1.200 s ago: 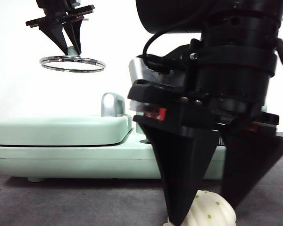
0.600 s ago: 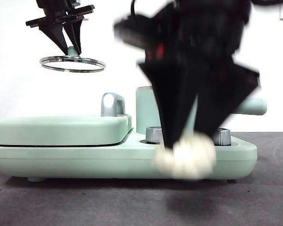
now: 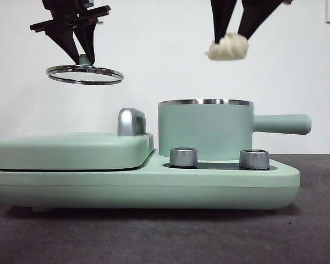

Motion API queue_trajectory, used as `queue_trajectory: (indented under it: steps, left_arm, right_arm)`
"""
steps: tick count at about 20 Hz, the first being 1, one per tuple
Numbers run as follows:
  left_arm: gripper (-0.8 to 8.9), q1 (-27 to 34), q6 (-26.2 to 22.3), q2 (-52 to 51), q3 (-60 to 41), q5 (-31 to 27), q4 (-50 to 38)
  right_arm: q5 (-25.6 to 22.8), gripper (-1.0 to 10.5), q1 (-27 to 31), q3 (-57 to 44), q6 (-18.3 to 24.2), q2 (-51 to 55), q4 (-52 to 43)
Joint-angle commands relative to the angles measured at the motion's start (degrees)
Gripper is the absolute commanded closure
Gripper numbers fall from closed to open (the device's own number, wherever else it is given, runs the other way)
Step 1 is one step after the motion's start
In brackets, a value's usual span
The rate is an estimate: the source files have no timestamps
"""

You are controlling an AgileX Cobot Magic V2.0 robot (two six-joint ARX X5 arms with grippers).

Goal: Put the buns in a small steamer

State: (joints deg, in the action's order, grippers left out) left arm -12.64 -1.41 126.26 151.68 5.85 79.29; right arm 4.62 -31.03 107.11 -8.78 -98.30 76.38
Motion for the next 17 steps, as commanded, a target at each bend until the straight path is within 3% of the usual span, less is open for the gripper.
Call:
queue_trajectory:
  steps: [1, 8, 17]
  left_arm:
    - [8.07, -0.2, 0.4, -0.3, 2.6, 0.2, -1.1]
    - [8.07, -0.2, 0.4, -0.3, 2.6, 0.2, -1.1]
    - [8.07, -0.2, 0.4, -0.3, 2.6, 0.2, -1.0]
  right_arm:
    - [0.0, 7.8, 1.1, 3.0, 3.5, -5.1, -0.2]
    - [-0.2, 7.8, 2.7, 3.5, 7.8, -13.8, -3.7]
    - [-2.1, 7.8, 2.8, 3.5, 8.8, -17.7, -5.8]
